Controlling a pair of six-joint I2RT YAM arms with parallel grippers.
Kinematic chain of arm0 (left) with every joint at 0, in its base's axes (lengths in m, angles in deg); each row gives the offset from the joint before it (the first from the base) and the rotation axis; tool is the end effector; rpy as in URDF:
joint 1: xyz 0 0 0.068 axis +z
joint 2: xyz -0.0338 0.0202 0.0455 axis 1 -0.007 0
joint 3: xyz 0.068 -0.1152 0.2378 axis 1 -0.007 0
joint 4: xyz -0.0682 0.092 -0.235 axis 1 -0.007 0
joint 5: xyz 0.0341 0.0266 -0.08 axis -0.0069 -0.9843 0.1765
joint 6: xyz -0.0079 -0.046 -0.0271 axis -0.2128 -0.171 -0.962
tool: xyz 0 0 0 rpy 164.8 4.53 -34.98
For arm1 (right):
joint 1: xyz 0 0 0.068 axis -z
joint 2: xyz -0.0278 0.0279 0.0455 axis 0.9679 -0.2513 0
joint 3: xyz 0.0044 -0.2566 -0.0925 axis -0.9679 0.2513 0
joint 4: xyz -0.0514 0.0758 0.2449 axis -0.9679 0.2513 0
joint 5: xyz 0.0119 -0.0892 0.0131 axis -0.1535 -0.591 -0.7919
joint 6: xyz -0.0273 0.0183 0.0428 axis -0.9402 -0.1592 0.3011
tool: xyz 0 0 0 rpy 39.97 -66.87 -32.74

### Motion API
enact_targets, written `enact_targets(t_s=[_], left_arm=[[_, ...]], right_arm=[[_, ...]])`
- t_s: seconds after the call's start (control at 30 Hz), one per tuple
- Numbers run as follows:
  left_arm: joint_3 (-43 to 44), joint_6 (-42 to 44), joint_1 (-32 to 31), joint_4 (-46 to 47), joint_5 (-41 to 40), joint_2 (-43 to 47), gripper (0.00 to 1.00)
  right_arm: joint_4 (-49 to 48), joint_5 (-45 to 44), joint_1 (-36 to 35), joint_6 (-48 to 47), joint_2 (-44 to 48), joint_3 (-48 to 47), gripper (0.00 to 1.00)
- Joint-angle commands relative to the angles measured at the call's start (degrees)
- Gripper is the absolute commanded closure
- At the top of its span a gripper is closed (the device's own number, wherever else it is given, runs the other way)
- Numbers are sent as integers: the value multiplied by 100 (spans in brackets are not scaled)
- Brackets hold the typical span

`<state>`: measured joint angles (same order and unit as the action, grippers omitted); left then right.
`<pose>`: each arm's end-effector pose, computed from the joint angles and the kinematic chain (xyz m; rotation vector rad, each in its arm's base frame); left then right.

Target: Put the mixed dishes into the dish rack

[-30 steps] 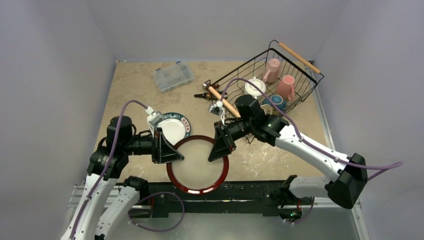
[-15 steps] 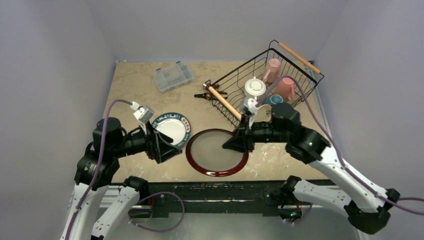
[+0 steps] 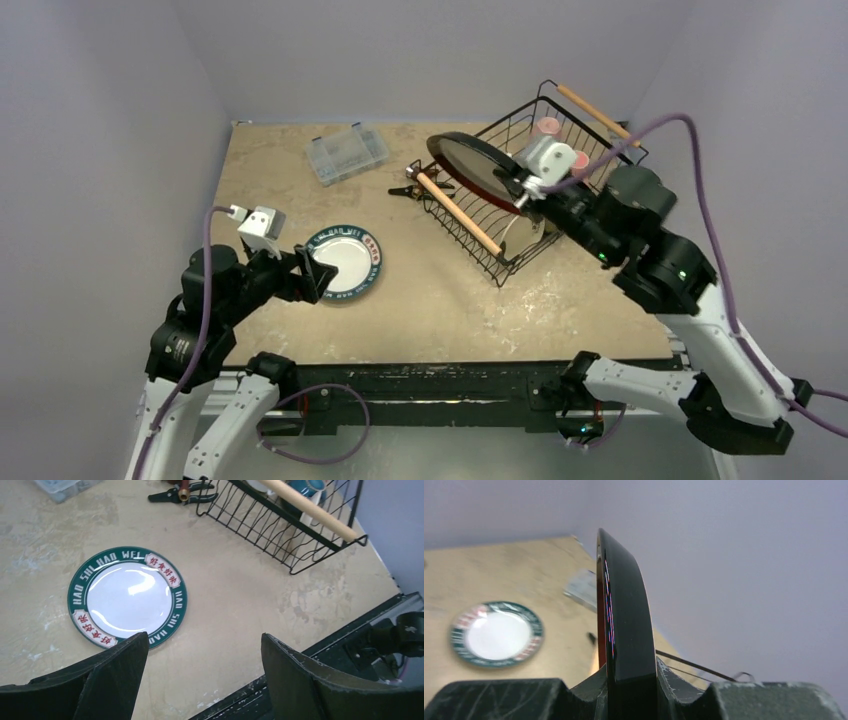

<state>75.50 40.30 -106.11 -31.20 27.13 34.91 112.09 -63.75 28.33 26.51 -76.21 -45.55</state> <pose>0.0735 -0.0312 0.3718 0.1720 1.9697 -0.6352 0.1088 0.1142 0.5107 -0.8695 1.3250 0.2884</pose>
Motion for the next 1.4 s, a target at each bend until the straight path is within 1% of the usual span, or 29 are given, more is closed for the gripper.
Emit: enact_targets(t_s=[0.0,0.2,0.3,0.43,0.57,0.67,0.73,0.87,0.97,1.0,1.07,1.1,1.13,1.2,1.23,1.3,1.37], left_arm=[[-324,285,2,436,-661,-91,19],[-779,512,0,703,-1044,-14,19],[-997,587,-1,753,-1257,116,20],[-1137,618,0,841,-1329,235,20],[-1133,688,6,870,-1341,174,20],[-1131,680,0,856,-1260,125,20],[-1132,672,3,875,-1212,113,20],[-1137,662,-1,884,-1156,103,20],[-1135,647,-1,872,-1132,122,20],[-1141,633,0,872,-1131,120,20],[-1133,583,7,877,-1108,138,20],[-1127,562,2,903,-1036,145,20],[-1133,549,7,957,-891,178,20],[-1190,498,8,1220,-335,219,19],[-1210,462,8,1425,82,218,20],[-1224,271,0,1957,903,152,21],[-1309,26,-1,2805,1472,82,21]], right_arm=[[-708,-1650,235,-1972,-915,-272,100],[-942,-1062,991,-3201,-1682,-161,100],[-860,-1112,1088,-3866,-2028,-14,100],[-764,-1224,1181,-4409,-2370,140,100],[-82,-1383,1221,-4897,-2691,192,100],[147,-1562,1226,-5174,-2675,412,100],[491,-1574,1230,-5230,-2636,415,100],[740,-1737,1259,-5389,-2418,564,100],[912,-1629,1292,-5454,-2234,750,100],[853,-1648,1325,-5436,-2180,832,100],[477,-2009,1402,-5316,-2135,982,100],[230,-2228,1418,-5259,-2104,1041,100],[-54,-2256,1440,-5110,-2061,1035,100],[-226,-2145,1512,-4727,-2045,857,100],[-254,-2080,1541,-4582,-2033,793,100],[-225,-1563,1564,-4471,-1889,773,100],[-254,-1179,1565,-4445,-1679,830,100]])
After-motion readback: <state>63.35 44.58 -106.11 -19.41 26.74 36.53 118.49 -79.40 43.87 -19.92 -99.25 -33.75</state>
